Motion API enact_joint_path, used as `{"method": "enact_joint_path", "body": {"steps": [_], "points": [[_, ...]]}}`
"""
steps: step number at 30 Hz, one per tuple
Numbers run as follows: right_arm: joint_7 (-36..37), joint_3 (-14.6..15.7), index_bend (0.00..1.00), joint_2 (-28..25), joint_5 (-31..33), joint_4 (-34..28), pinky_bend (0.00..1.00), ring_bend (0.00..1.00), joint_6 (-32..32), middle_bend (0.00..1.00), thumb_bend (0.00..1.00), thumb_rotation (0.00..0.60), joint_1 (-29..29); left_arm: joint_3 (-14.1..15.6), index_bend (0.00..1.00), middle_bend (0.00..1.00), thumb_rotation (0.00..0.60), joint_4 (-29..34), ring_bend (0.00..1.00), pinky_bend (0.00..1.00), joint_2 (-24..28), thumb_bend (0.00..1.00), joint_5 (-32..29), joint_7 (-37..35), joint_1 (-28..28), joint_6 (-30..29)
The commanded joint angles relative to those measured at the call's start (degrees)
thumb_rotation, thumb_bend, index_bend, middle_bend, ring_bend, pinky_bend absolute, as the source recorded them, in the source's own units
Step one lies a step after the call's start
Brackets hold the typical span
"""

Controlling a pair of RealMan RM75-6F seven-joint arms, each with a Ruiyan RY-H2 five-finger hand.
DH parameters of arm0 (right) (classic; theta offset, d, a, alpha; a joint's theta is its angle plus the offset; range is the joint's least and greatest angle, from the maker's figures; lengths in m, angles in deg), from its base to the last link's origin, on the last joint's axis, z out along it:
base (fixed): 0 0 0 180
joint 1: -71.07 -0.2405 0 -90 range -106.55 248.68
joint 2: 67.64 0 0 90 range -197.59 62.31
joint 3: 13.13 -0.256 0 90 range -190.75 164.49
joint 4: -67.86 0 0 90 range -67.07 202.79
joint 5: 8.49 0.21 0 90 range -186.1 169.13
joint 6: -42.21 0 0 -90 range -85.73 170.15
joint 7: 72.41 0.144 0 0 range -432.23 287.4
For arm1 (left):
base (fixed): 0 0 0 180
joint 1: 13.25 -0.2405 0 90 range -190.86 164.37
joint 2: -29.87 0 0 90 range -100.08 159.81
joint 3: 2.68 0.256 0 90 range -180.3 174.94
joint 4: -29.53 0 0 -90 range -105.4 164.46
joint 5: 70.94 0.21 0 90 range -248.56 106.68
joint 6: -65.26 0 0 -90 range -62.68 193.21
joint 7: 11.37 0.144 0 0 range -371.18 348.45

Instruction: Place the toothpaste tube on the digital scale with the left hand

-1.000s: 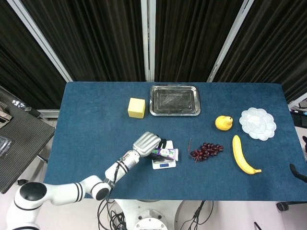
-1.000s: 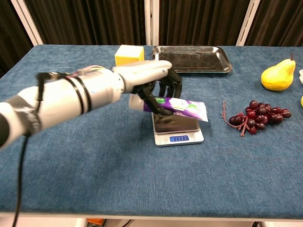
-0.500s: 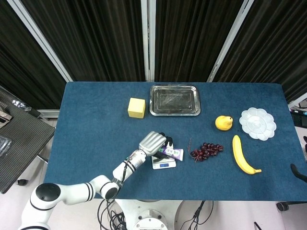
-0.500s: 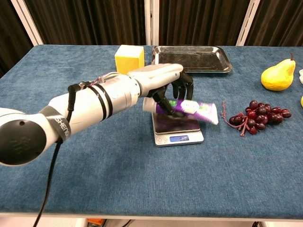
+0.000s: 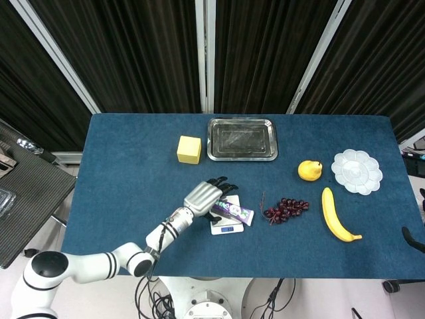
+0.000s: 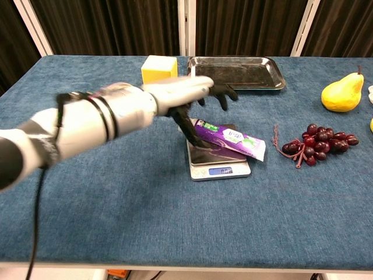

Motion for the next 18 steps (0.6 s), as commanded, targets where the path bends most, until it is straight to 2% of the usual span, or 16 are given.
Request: {"method": "enact_joint_path", "body": {"steps": [1,4,8,14,18], "points": [[-0.2,0.1,0.0,-0.1,-0.4,-0.3,0.0,0.0,-0.2,0.0,0.21,0.6,-0.1,1.8,0.15,0.2,0.6,8.2,0.05,0.19,7.5,0.13,-0.5,4.0,-5.1,-5.7],[-0.7,0.3,0.0,-0.2,-1.3,-0.9,0.0,0.0,-0.6,0.0,0.21,0.6,-0.2,3.5,0.15,0.2,0.6,14.8,0.05,0.17,13.7,0.13,-0.5,6.3,-10.2,-12.2],[-1.6,0.8,0.0,0.0,-3.4,-1.7,0.0,0.0,-1.9,0.0,0.21,0.6,-0.3,7.8,0.17,0.2,0.6,20.4,0.05,0.16,21.5,0.13,1.9,7.9,-18.7,-22.6],[-4.0,1.6,0.0,0.5,-6.1,-3.2,0.0,0.0,-2.9,0.0,0.21,0.6,-0.9,15.9,0.17,0.19,0.6,20.1,0.02,0.1,28.9,0.12,7.8,5.8,-29.2,-32.7],[-5.9,2.2,0.0,1.1,-7.0,-4.1,0.0,0.0,-2.2,0.0,0.21,0.6,-1.6,18.7,0.15,0.16,0.6,18.4,0.0,0.07,30.7,0.11,10.2,2.9,-34.4,-37.5]]}}
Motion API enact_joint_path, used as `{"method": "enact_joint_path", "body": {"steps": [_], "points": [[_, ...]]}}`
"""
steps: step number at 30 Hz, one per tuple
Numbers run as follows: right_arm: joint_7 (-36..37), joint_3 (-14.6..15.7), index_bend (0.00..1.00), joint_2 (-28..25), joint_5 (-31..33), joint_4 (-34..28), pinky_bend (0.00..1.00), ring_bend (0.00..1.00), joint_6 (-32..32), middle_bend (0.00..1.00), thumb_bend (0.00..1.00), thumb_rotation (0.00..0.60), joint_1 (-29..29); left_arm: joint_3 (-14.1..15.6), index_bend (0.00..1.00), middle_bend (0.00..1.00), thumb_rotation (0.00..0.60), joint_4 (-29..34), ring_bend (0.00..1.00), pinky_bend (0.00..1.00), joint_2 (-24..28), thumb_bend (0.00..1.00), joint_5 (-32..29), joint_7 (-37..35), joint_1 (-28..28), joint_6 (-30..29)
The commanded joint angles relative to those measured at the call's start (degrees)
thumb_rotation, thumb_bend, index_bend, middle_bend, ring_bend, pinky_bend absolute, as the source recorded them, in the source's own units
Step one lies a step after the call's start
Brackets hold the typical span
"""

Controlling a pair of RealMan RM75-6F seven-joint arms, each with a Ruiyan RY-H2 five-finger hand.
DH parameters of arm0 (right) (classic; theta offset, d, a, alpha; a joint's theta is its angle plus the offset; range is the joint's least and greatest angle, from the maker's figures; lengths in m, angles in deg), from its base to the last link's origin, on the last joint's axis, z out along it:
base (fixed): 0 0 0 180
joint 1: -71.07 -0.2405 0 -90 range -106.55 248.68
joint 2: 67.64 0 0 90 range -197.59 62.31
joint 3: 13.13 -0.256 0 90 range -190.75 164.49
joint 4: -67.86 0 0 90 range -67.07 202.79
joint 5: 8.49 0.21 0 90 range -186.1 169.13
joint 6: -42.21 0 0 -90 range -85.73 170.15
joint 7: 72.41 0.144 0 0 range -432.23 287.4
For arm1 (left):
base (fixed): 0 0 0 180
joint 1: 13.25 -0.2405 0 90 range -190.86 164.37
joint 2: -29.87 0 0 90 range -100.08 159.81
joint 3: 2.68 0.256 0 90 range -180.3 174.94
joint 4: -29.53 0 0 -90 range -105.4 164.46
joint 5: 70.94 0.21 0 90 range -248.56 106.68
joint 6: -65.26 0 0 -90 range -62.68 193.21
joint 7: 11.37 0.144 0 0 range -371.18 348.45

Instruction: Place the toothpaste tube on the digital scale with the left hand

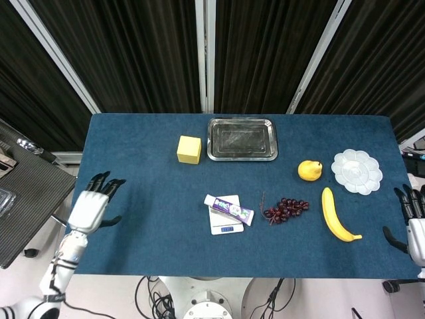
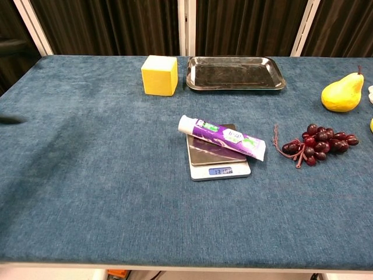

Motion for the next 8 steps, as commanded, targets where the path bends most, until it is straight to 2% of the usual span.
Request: {"method": "enact_joint_path", "body": {"steps": [1,5,8], "points": [[-1.4,0.6,0.0,0.7,-0.8,-0.7,0.0,0.0,0.7,0.0,0.21,0.6,-0.6,3.4,0.15,0.16,0.6,-1.2,0.0,0.06,2.7,0.11,3.1,-3.6,-5.6,-4.6],[-3.0,0.9,0.0,1.1,-1.0,-1.3,0.0,0.0,1.4,0.0,0.21,0.6,-1.1,4.6,0.13,0.13,0.6,-1.2,0.0,0.01,4.7,0.12,4.0,-5.7,-8.1,-5.5],[-3.8,1.0,0.0,1.2,-1.1,-1.8,0.0,0.0,1.4,0.0,0.21,0.6,-1.2,4.2,0.13,0.13,0.6,-2.1,0.0,0.01,5.0,0.12,4.8,-5.6,-9.5,-7.0]]}}
